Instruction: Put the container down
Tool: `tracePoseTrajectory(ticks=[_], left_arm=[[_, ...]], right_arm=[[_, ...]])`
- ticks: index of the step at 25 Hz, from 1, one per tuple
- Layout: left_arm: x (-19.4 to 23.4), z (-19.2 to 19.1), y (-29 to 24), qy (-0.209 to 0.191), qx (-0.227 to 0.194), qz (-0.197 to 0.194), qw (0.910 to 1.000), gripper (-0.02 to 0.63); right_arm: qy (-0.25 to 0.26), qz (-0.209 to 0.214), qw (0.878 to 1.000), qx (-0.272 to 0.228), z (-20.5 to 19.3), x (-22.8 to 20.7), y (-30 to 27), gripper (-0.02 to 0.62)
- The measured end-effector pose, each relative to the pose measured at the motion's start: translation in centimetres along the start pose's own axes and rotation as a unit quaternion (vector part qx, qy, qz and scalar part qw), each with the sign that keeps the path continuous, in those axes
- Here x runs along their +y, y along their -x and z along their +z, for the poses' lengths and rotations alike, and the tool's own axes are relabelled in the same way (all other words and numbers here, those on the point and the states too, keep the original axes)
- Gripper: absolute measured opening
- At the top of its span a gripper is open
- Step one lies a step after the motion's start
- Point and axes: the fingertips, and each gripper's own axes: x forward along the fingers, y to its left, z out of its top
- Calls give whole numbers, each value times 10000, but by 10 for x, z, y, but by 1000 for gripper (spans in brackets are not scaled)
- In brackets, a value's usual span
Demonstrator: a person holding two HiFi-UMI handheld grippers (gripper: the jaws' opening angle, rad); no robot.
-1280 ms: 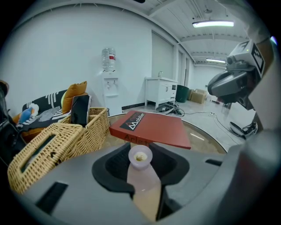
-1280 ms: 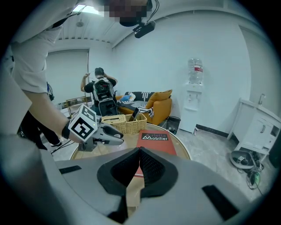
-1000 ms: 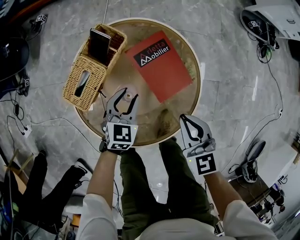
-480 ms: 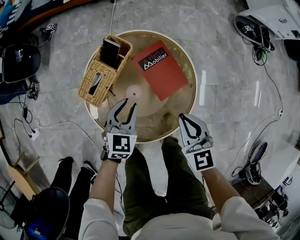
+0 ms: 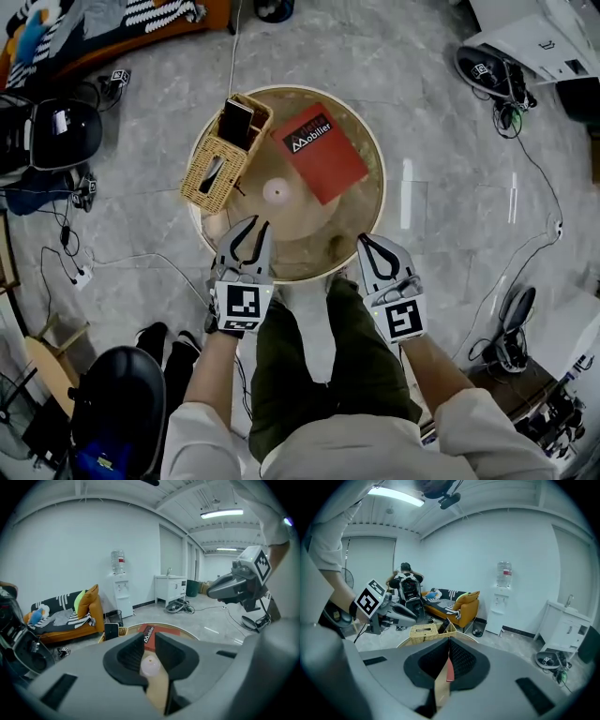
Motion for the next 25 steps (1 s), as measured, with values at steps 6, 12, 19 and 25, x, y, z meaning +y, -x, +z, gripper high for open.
tracePoseTrajectory(ticks=[6,12,19,25], left_arm=[[7,26,36,-42,-217,127,9997,18],[12,46,66,-6,-392,138,9991,8],[13,59,104,92,-495,98,9987,6],[8,64,130,-47,-595,24,9982,6]], right_arm=[[21,-109,9999,-100,21,8,17,23],[61,-254,9993,-257,43,12,34,23],[-125,-404,9988,-228,53,23,58,23],[-95,-505,9979,-402,58,29,77,21]])
